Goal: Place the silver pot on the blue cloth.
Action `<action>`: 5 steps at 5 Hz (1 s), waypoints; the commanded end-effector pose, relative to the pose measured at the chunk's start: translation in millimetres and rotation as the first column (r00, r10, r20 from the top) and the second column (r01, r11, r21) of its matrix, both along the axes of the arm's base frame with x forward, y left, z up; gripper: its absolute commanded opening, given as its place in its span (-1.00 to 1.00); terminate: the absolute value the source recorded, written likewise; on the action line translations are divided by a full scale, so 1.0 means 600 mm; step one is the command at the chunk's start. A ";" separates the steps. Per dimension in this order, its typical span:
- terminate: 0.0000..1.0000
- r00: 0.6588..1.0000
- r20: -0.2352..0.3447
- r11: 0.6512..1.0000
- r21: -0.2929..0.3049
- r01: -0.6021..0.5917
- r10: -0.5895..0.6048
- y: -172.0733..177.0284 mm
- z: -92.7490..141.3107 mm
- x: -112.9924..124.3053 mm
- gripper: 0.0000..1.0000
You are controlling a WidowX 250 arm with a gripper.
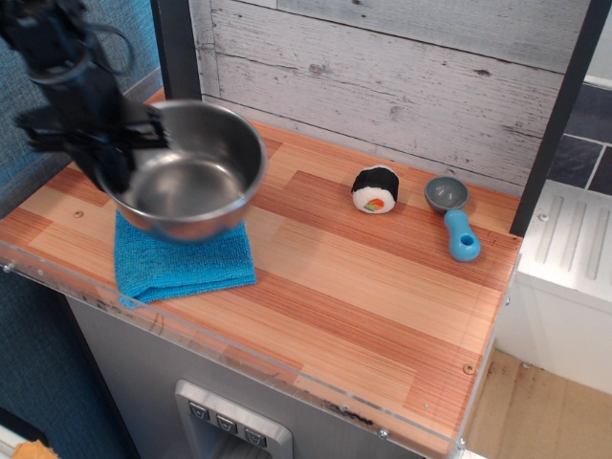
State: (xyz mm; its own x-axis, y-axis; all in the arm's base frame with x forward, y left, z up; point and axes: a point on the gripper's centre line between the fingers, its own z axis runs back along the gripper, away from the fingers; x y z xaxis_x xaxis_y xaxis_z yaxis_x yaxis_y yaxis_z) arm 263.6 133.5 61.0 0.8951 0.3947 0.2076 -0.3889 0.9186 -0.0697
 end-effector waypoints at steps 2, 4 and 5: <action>-1.00 0.999 -0.048 1.000 0.006 0.014 -0.014 -0.049 -0.038 -0.006 -1.00; -1.00 0.999 -0.025 0.999 0.014 -0.036 0.036 -0.030 -0.024 -0.015 -1.00; -1.00 0.998 -0.042 0.998 0.006 -0.056 0.056 -0.029 -0.029 -0.019 1.00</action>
State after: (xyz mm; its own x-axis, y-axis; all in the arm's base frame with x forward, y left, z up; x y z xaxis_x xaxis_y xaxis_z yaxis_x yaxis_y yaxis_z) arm 254.4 114.1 31.0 0.8839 0.4513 0.1225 -0.4488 0.8923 -0.0490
